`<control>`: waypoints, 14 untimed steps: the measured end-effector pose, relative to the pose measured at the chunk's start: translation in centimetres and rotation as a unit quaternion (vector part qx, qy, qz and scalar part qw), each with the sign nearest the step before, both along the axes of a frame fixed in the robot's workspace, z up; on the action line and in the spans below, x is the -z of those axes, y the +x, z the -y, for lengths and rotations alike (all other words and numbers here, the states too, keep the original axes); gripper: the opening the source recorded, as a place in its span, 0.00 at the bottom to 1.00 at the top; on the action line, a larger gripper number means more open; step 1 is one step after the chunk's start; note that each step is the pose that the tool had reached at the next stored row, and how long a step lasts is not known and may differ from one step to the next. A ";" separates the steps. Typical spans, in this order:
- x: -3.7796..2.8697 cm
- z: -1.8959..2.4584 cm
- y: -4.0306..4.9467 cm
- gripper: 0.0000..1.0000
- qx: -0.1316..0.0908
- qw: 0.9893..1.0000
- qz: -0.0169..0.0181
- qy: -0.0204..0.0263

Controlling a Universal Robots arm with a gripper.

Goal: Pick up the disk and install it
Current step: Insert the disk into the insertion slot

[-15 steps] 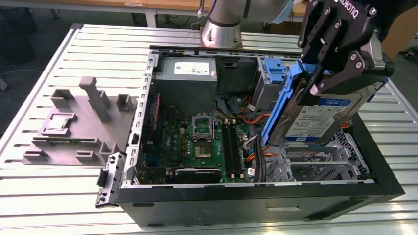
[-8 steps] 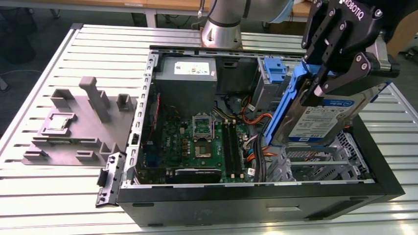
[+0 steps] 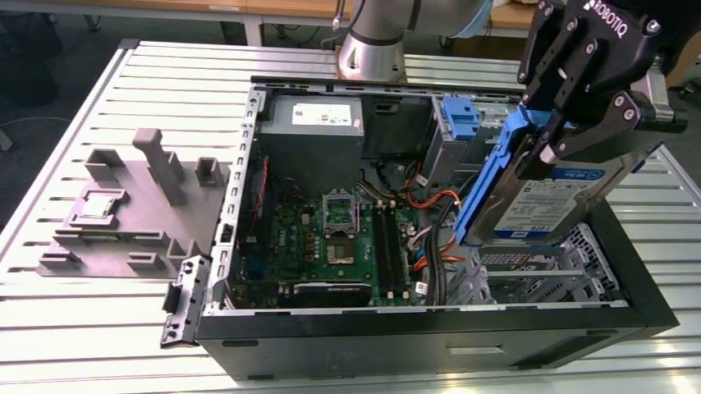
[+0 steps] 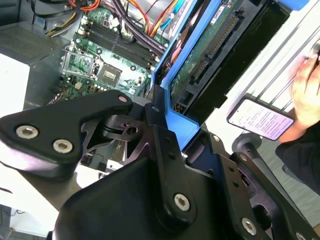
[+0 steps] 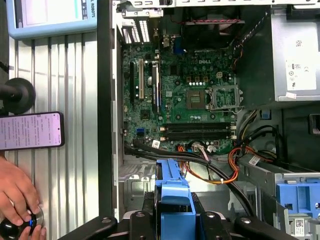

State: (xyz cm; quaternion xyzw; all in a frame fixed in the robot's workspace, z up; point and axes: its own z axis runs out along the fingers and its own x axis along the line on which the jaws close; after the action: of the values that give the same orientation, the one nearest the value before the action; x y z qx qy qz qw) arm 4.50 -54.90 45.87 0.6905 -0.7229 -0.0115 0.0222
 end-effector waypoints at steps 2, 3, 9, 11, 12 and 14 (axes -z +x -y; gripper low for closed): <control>0.08 0.01 0.32 0.36 -0.001 1.000 0.000 0.000; 0.12 0.02 0.46 0.36 -0.001 1.000 0.000 0.000; 0.36 0.24 1.08 0.36 -0.002 1.000 0.000 0.001; 0.44 0.27 1.22 0.36 -0.004 1.000 0.000 0.001; 0.48 0.27 1.30 0.36 -0.006 1.000 0.000 0.001; 0.61 0.30 1.44 0.36 -0.009 1.000 0.000 0.001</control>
State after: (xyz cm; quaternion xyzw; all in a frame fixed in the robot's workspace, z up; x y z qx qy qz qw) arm 5.93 -55.21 45.26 0.6968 -0.7168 -0.0123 0.0214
